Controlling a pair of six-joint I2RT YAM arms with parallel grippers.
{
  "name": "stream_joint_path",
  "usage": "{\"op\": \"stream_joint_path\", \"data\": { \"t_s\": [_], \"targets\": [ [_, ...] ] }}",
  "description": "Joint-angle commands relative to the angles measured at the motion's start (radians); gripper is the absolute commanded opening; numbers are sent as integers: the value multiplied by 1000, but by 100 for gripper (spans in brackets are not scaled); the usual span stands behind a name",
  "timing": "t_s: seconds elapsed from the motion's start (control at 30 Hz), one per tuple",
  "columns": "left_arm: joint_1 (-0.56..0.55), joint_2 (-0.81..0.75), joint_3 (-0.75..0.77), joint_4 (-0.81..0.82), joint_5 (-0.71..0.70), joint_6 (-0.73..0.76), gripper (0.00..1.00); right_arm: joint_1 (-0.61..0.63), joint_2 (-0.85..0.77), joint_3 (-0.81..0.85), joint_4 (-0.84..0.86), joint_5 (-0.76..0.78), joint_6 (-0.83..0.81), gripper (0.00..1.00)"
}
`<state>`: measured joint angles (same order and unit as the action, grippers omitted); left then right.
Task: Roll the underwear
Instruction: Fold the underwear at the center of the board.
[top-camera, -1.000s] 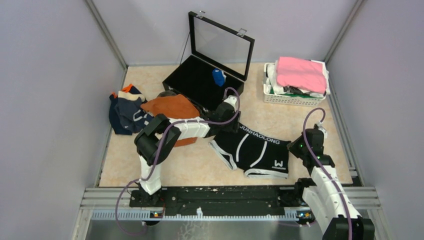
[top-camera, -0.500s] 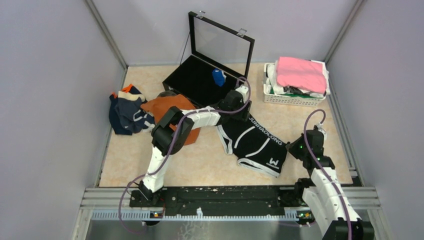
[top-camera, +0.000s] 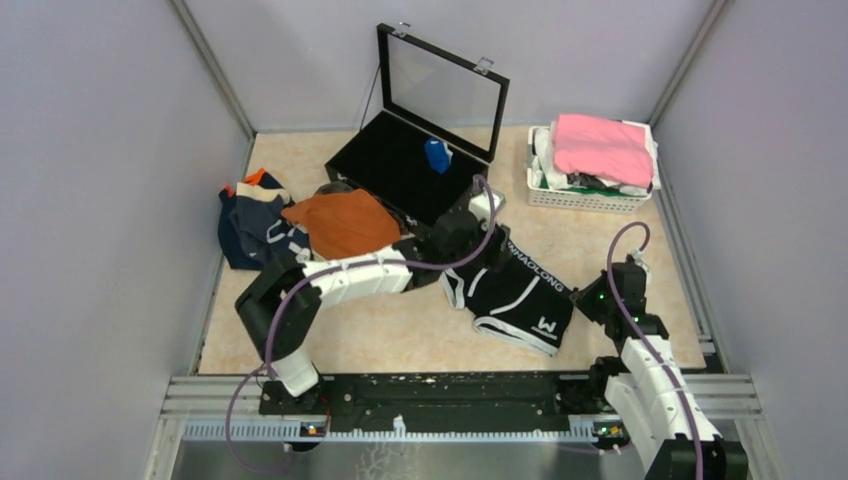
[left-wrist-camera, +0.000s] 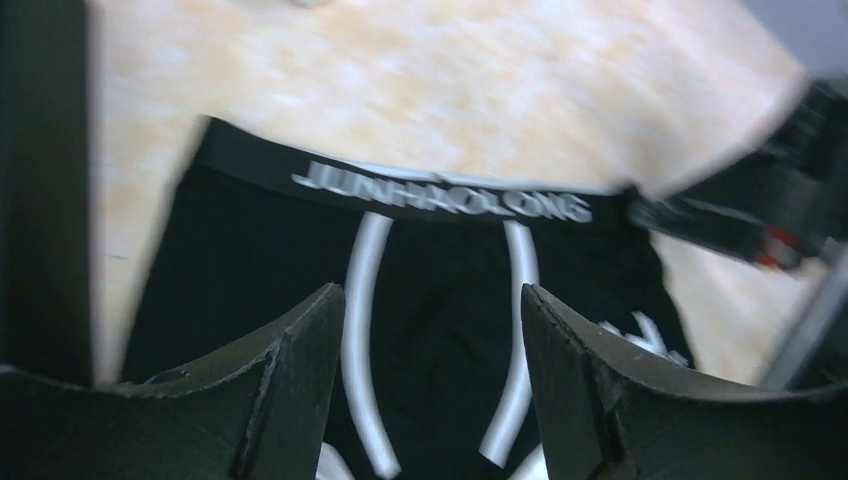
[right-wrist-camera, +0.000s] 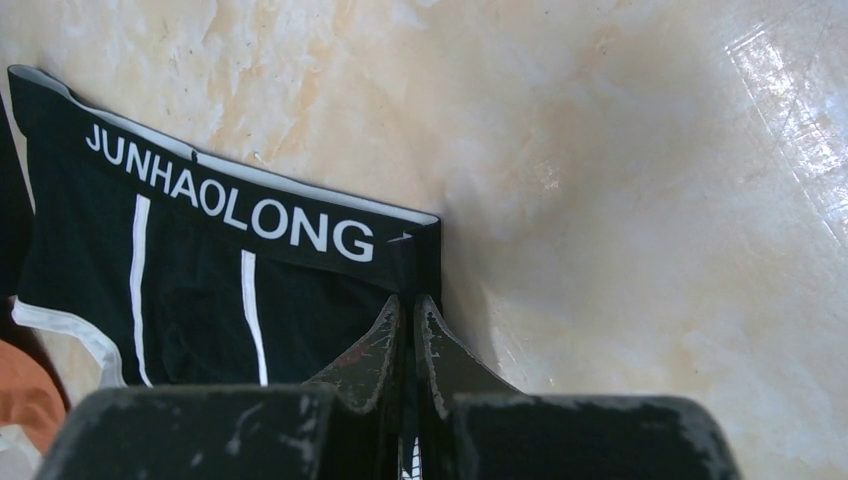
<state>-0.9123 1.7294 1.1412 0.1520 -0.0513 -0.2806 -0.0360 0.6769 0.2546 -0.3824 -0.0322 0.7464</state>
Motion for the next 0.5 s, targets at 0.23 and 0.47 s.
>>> {"op": "stream_joint_path", "data": {
  "t_s": [0.23, 0.47],
  "targets": [
    [-351, 25, -98, 82, -19, -156, 67, -13, 9, -2, 40, -15, 11, 0],
    [-437, 148, 20, 36, -12, -91, 66, -12, 16, -2, 44, -23, 6, 0]
  ]
}}
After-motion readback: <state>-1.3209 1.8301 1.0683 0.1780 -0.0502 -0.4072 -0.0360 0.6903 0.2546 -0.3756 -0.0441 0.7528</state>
